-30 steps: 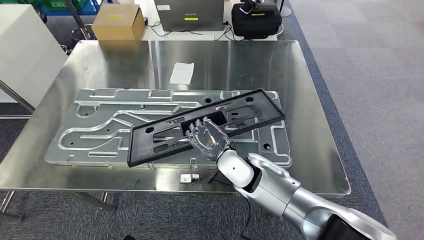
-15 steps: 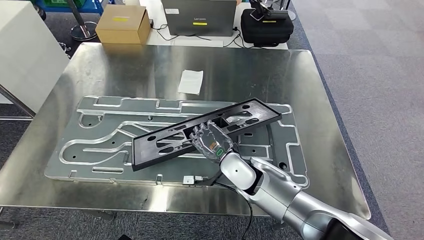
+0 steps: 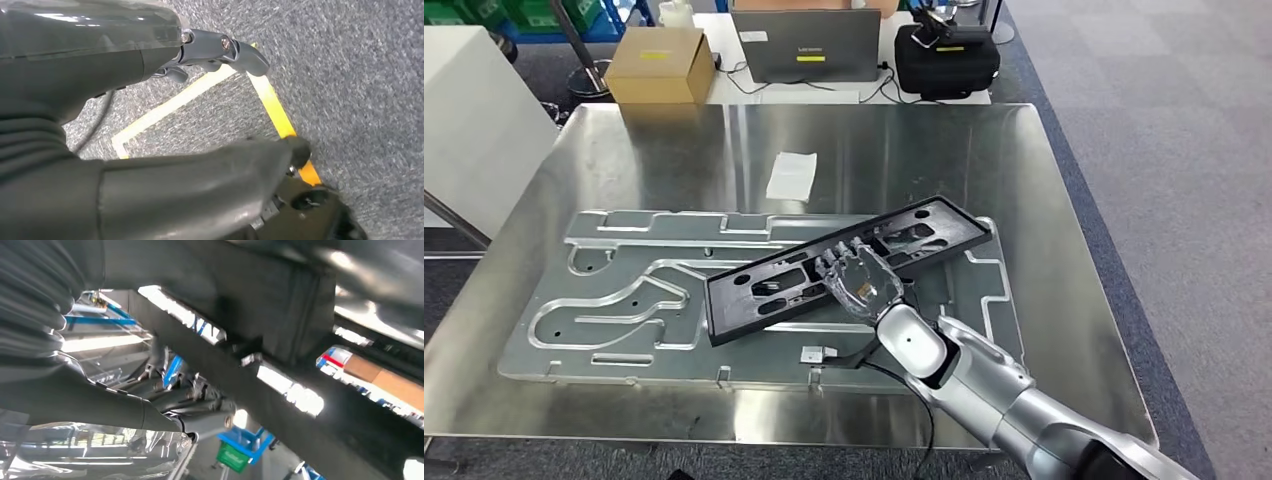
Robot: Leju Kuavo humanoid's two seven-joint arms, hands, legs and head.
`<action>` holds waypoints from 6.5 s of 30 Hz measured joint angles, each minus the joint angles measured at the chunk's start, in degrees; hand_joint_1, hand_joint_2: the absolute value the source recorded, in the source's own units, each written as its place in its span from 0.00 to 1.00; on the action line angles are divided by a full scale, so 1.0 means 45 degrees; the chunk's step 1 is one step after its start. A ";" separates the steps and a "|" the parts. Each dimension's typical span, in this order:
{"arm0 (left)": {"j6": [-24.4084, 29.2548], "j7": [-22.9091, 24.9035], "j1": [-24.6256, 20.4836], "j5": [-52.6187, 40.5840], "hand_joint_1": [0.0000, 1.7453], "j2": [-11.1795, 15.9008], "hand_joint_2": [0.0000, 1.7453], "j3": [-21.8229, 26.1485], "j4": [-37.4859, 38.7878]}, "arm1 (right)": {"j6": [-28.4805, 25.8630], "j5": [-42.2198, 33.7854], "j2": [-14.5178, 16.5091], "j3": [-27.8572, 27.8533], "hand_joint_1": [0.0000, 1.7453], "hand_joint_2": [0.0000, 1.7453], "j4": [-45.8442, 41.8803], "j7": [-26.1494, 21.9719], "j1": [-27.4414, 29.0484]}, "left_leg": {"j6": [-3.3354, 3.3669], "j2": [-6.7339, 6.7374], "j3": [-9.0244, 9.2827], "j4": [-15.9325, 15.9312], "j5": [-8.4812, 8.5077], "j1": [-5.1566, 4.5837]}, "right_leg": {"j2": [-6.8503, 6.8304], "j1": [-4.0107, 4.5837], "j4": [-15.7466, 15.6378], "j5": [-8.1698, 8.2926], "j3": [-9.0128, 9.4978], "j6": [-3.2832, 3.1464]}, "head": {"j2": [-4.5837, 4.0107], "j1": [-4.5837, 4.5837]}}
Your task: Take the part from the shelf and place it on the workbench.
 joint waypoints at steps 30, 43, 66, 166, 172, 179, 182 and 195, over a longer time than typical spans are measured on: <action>-0.0857 -0.0125 0.0017 0.0452 0.00 0.0143 0.00 0.0034 0.0002 | -0.0002 0.0005 0.0068 -0.0698 0.00 1.00 0.0028 -0.0375 0.0164 | -0.0039 -0.0021 0.0197 -0.0672 0.0423 0.0072 | -0.0015 -0.0053 0.0129 0.0029 -0.0059 0.0061 | 0.0000 0.0004; -0.1044 -0.0152 -0.0042 0.0457 0.00 0.0214 0.00 0.0039 0.0006 | 0.0025 0.0005 0.0118 -0.1036 0.00 1.00 0.0028 -0.0727 0.0178 | 0.0341 -0.0017 0.1453 -0.1470 0.0302 -0.0035 | -0.0023 0.0051 0.0379 0.0828 -0.0927 0.0438 | -0.0001 0.0017; -0.0984 -0.0147 0.0001 0.0527 0.00 0.0176 0.00 0.0039 0.0019 | -0.0017 0.0010 0.0186 -0.1169 0.00 1.00 -0.0001 -0.0772 0.0384 | -0.0193 0.0081 -0.0731 0.2048 -0.0323 0.0060 | -0.0096 0.0081 0.0046 0.0223 -0.0253 -0.0095 | -0.0001 0.0004; 0.0376 -0.4398 -0.0305 0.4225 0.00 0.0927 0.00 0.4747 0.0012 | 0.5932 -1.5798 0.2074 -2.2871 0.00 0.00 0.2442 -1.1671 1.1282 | 0.0582 0.0177 0.1469 -0.1627 0.0266 -0.0058 | -0.0140 0.0012 0.0281 -0.0536 0.0398 0.0627 | -0.0001 -0.0061; 0.0069 -0.4516 -0.0313 0.3789 0.00 0.0911 0.00 0.4187 0.0000 | 0.6333 -1.6369 0.2015 -2.1477 0.00 0.00 0.1708 -1.1686 1.1512 | 0.0823 0.0209 0.1186 -0.1659 0.0543 -0.0044 | -0.0109 -0.0116 0.3721 -0.2416 -0.0989 0.0919 | 0.0000 0.0084; 0.0299 -0.4202 -0.0267 0.4540 0.00 0.0762 0.00 0.4041 0.0000 | 0.6253 -1.7348 0.2421 -1.9595 0.00 0.00 -0.1307 -1.1715 1.2604 | 0.0467 0.0093 0.1085 -0.1582 0.0616 -0.0114 | -0.0128 0.0013 0.0036 -0.0989 0.1069 0.0571 | 0.0000 0.0065; 0.0337 -0.4027 -0.0179 0.4801 0.00 0.0699 0.00 0.4092 -0.0004 | 0.6025 -1.7254 0.2807 -1.9447 0.00 0.00 -0.2409 -1.1722 1.3047 | 0.0264 0.0045 0.0949 -0.1305 0.0380 -0.0092 | -0.0279 -0.0065 -0.0112 -0.0854 0.1061 0.0304 | 0.0000 0.0029; 0.0599 -0.3887 -0.0140 0.4996 0.00 0.0545 0.00 0.4142 -0.0044 | 0.5553 -1.6746 0.3351 -1.9383 0.00 0.00 -0.3644 -1.1717 1.3333 | 0.0424 0.0551 0.1209 -0.1417 0.0277 -0.0112 | -0.1260 0.0104 0.0197 -0.0988 0.0945 0.0460 | 0.0000 -0.0041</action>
